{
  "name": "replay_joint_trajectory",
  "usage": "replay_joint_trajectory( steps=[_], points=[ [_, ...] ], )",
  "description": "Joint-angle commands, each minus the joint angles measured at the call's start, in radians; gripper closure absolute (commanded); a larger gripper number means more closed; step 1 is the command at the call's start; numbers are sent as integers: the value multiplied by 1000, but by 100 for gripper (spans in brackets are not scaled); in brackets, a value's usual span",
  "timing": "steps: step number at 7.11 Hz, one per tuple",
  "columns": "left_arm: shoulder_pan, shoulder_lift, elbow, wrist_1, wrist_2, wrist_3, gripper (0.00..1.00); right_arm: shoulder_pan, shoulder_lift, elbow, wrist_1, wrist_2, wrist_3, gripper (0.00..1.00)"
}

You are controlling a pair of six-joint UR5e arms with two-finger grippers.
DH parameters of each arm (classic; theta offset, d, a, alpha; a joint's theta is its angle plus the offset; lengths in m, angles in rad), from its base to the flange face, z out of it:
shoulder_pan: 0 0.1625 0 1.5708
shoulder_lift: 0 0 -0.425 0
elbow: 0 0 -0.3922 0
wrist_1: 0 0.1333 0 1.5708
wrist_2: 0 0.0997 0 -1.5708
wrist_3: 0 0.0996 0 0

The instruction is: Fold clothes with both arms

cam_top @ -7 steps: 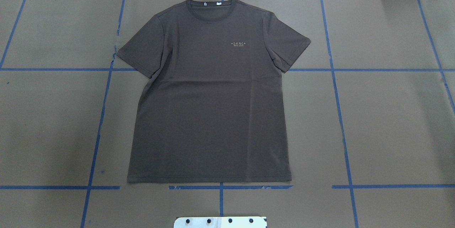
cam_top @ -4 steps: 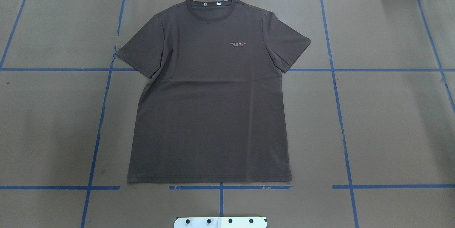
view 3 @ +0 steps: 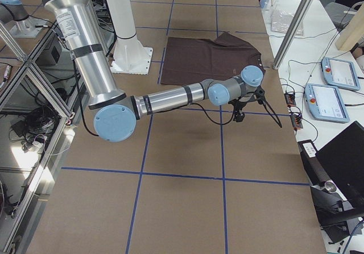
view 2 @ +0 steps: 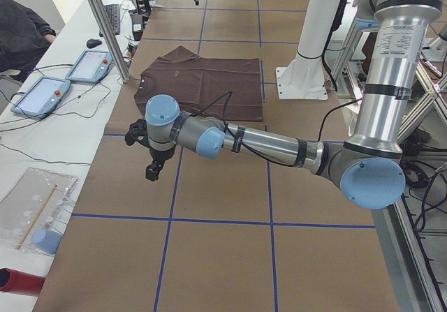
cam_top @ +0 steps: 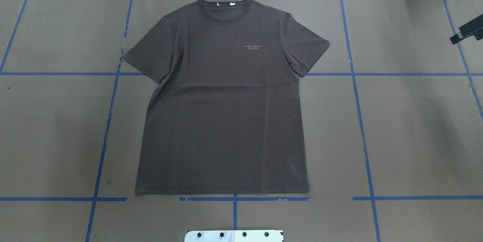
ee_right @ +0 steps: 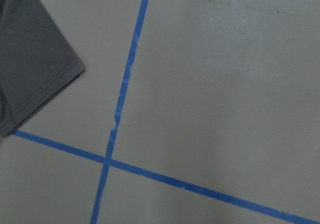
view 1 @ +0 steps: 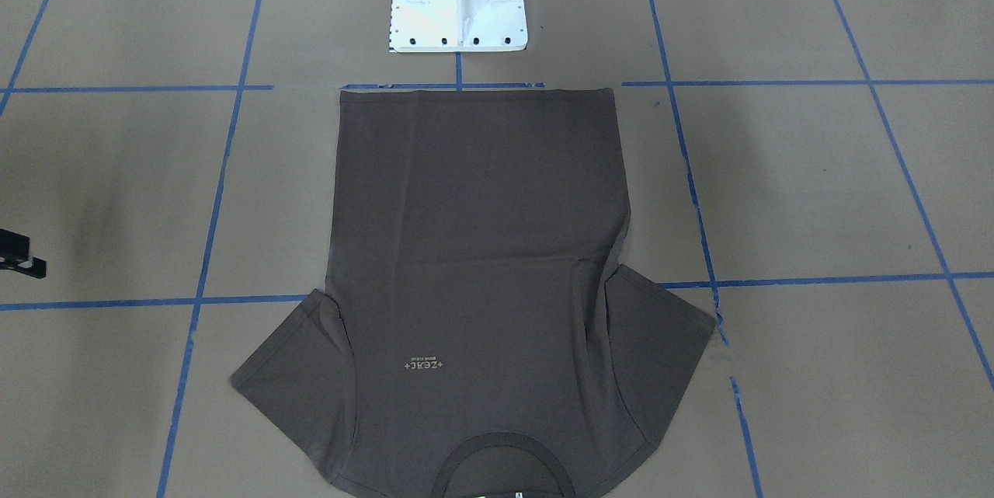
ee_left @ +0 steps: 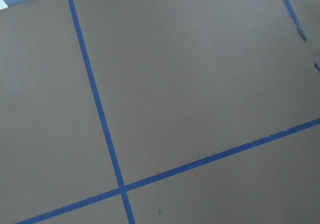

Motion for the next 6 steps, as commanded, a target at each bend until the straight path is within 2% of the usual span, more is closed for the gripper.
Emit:
replay_joint_trajectory(
  steps=[1, 2, 3, 6],
  points=[
    [3, -8, 22, -45, 1, -1, 0, -134, 95, -75, 148, -180, 250, 0],
    [3, -10, 18, -67, 4, -4, 0, -171, 119, -162, 300, -199, 380, 0],
    [5, -13, 25, -72, 5, -1, 0, -185, 185, -260, 351, -199, 393, 0],
    [5, -48, 32, -73, 5, -37, 0, -258, 291, -365, 353, -305, 410, 1]
  ],
)
